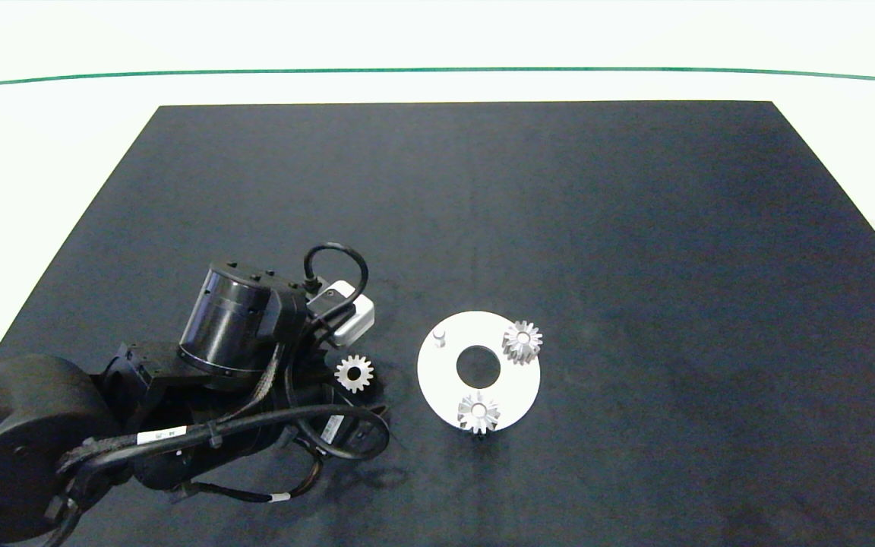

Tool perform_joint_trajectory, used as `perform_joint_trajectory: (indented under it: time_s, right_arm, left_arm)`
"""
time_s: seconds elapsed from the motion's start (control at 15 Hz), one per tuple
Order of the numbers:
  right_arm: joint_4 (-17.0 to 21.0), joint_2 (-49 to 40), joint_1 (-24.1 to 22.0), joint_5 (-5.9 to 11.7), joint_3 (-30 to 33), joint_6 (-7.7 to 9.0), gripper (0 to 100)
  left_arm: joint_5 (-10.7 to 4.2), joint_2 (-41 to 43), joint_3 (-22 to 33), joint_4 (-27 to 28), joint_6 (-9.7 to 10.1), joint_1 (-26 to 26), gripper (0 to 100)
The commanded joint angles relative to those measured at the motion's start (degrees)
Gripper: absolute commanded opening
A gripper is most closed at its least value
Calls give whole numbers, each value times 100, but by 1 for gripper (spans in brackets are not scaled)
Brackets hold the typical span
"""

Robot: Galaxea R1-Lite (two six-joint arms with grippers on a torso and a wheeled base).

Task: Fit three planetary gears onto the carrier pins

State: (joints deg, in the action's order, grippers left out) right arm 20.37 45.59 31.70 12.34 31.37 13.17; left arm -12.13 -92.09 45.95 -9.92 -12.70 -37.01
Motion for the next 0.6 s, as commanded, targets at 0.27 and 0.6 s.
perform_joint_trajectory:
  time_s: [0.27,0.6]
  right_arm:
    - [11,20,3,6,-17,11,100]
    - [11,20,3,6,-17,11,100]
  left_arm:
    - [0,-37,55,-18,57,1,82]
    - [0,-187,-7,-282,49,1,73]
